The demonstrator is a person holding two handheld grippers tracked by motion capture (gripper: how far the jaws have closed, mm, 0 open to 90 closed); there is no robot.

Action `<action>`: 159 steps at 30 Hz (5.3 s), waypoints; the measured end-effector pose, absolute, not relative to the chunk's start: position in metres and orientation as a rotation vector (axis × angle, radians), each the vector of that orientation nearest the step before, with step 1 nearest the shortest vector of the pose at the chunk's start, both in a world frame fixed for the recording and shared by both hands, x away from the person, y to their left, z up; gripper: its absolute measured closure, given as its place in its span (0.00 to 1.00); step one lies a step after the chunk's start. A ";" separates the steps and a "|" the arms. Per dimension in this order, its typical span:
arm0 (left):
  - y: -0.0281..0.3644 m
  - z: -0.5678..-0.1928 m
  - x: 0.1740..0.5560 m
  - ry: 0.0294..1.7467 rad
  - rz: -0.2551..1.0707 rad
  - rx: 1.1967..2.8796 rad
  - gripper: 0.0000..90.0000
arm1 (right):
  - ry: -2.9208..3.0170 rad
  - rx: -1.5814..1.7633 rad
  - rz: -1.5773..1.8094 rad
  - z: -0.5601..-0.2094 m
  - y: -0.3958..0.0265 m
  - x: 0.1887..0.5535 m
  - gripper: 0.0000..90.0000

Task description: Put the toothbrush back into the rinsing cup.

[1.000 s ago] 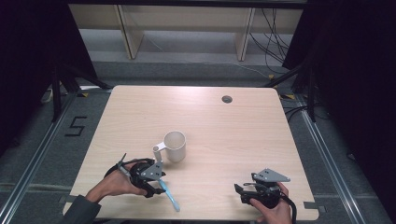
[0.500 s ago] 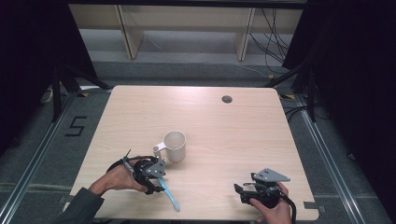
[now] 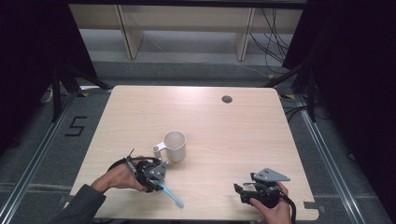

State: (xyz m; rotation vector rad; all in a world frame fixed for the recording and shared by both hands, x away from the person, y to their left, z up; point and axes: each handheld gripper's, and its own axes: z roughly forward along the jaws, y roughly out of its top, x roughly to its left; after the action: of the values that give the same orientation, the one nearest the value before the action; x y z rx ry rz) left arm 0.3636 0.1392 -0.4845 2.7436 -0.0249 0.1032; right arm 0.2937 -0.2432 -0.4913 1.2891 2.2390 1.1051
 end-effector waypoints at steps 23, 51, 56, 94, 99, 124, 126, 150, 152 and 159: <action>0.132 -0.483 0.350 0.268 -0.011 2.801 0.86 | 2.229 1.288 1.108 -0.492 -0.243 0.294 0.25; 0.105 -0.479 0.354 0.509 -0.016 2.988 0.85 | 2.224 1.318 1.133 -0.490 -0.241 0.293 0.26; 0.103 -0.478 0.353 0.542 -0.008 3.007 0.86 | 2.224 1.286 1.123 -0.490 -0.243 0.294 0.26; 0.154 -0.432 0.334 0.573 0.261 2.355 0.87 | 2.206 1.286 1.120 -0.490 -0.244 0.295 0.27; 0.154 -0.431 0.333 0.565 0.264 2.328 0.87 | 2.214 1.289 1.130 -0.491 -0.244 0.295 0.27; 0.192 -0.412 0.324 0.649 0.464 1.880 0.87 | 2.215 1.282 1.111 -0.491 -0.245 0.295 0.27; 0.194 -0.412 0.325 0.668 0.483 1.842 0.87 | 2.210 1.287 1.122 -0.490 -0.245 0.295 0.27; 0.201 -0.418 0.344 0.654 0.548 1.523 0.87 | 2.216 1.291 1.128 -0.491 -0.246 0.296 0.27; 0.201 -0.419 0.347 0.653 0.554 1.504 0.87 | 2.216 1.285 1.132 -0.491 -0.246 0.296 0.27; 0.197 -0.423 0.352 0.646 0.584 1.481 0.87 | 2.215 1.282 1.127 -0.491 -0.246 0.296 0.27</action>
State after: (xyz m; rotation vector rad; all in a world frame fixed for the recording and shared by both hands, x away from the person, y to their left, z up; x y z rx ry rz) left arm 0.3524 0.1972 -0.4229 1.4805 0.6464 0.5840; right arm 0.2961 -0.2455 -0.4909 1.2818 2.2154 1.1274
